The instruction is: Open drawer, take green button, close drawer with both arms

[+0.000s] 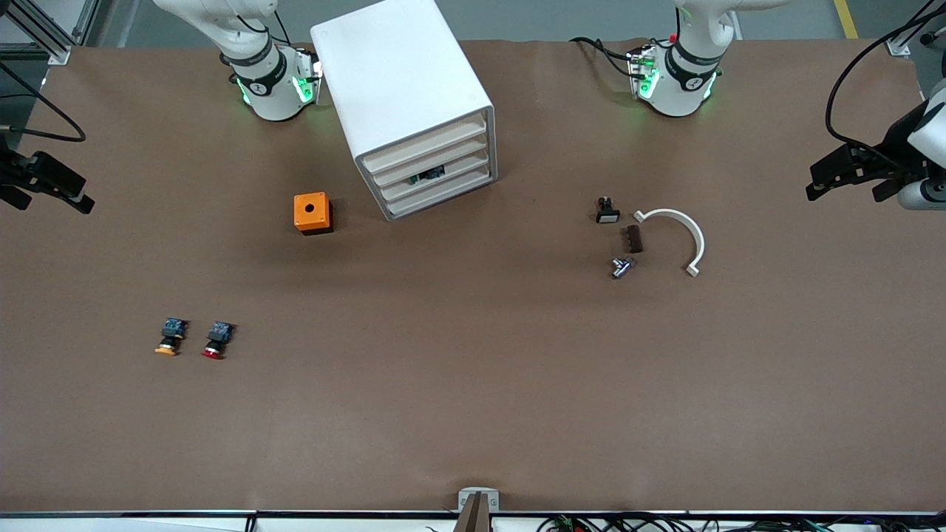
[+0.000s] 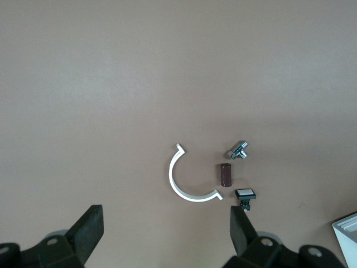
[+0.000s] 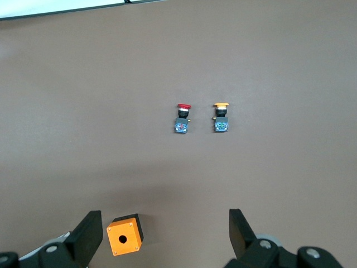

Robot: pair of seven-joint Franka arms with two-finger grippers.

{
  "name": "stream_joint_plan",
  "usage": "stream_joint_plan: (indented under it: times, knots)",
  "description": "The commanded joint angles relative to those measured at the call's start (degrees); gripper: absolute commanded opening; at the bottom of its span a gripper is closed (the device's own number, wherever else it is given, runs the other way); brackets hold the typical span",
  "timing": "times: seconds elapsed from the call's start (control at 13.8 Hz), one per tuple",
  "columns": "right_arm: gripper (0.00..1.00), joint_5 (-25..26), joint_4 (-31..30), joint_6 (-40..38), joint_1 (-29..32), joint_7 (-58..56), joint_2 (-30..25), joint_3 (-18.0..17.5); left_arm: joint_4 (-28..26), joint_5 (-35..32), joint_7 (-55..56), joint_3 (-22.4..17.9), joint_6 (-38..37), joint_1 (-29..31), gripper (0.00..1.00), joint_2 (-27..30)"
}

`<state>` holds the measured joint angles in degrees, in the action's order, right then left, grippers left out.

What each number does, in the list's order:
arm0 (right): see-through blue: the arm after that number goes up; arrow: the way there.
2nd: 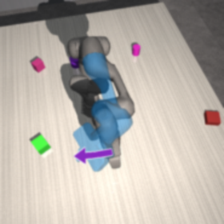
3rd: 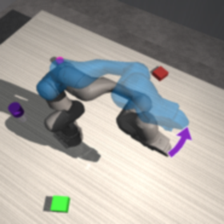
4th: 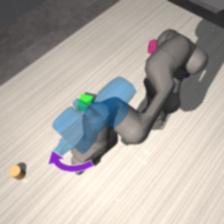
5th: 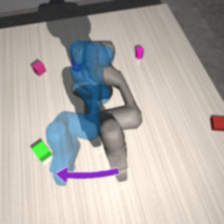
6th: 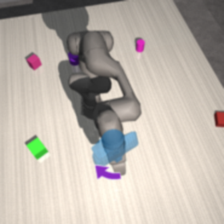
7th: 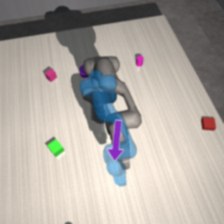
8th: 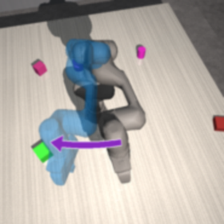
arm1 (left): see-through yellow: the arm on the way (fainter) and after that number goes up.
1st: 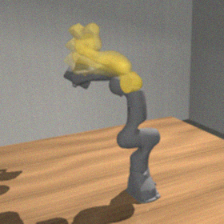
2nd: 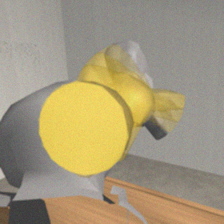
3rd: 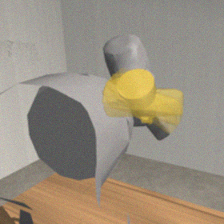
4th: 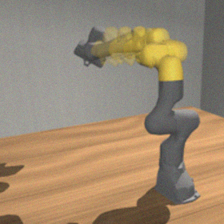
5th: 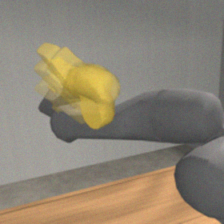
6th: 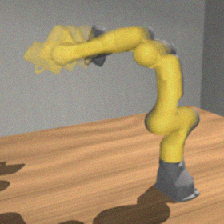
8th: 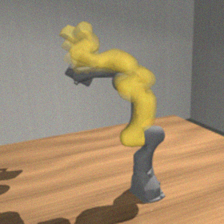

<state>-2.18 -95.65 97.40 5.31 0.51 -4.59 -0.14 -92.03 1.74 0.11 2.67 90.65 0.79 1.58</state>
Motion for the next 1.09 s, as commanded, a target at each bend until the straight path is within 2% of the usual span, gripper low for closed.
stream_joint_plan:
  times: [0.0,0.58,1.02]
  knots:
    - [1.00,0.4,-0.1,-0.8,0.9,-0.3,-1.0,-0.7,0.9,-1.3,-0.6,0.0,-0.9,0.0,1.00,-0.1]
    - [1.00,0.4,0.1,-1.0,0.9,-0.3,-1.0,-0.8,0.9,1.7,0.6,-1.3,-1.1,1.6,1.00,-0.3]
    - [1.00,0.4,0.1,-1.1,0.8,-0.2,-1.0,-0.9,1.0,2.0,1.2,-1.2,-0.2,0.9,1.00,-7.5]
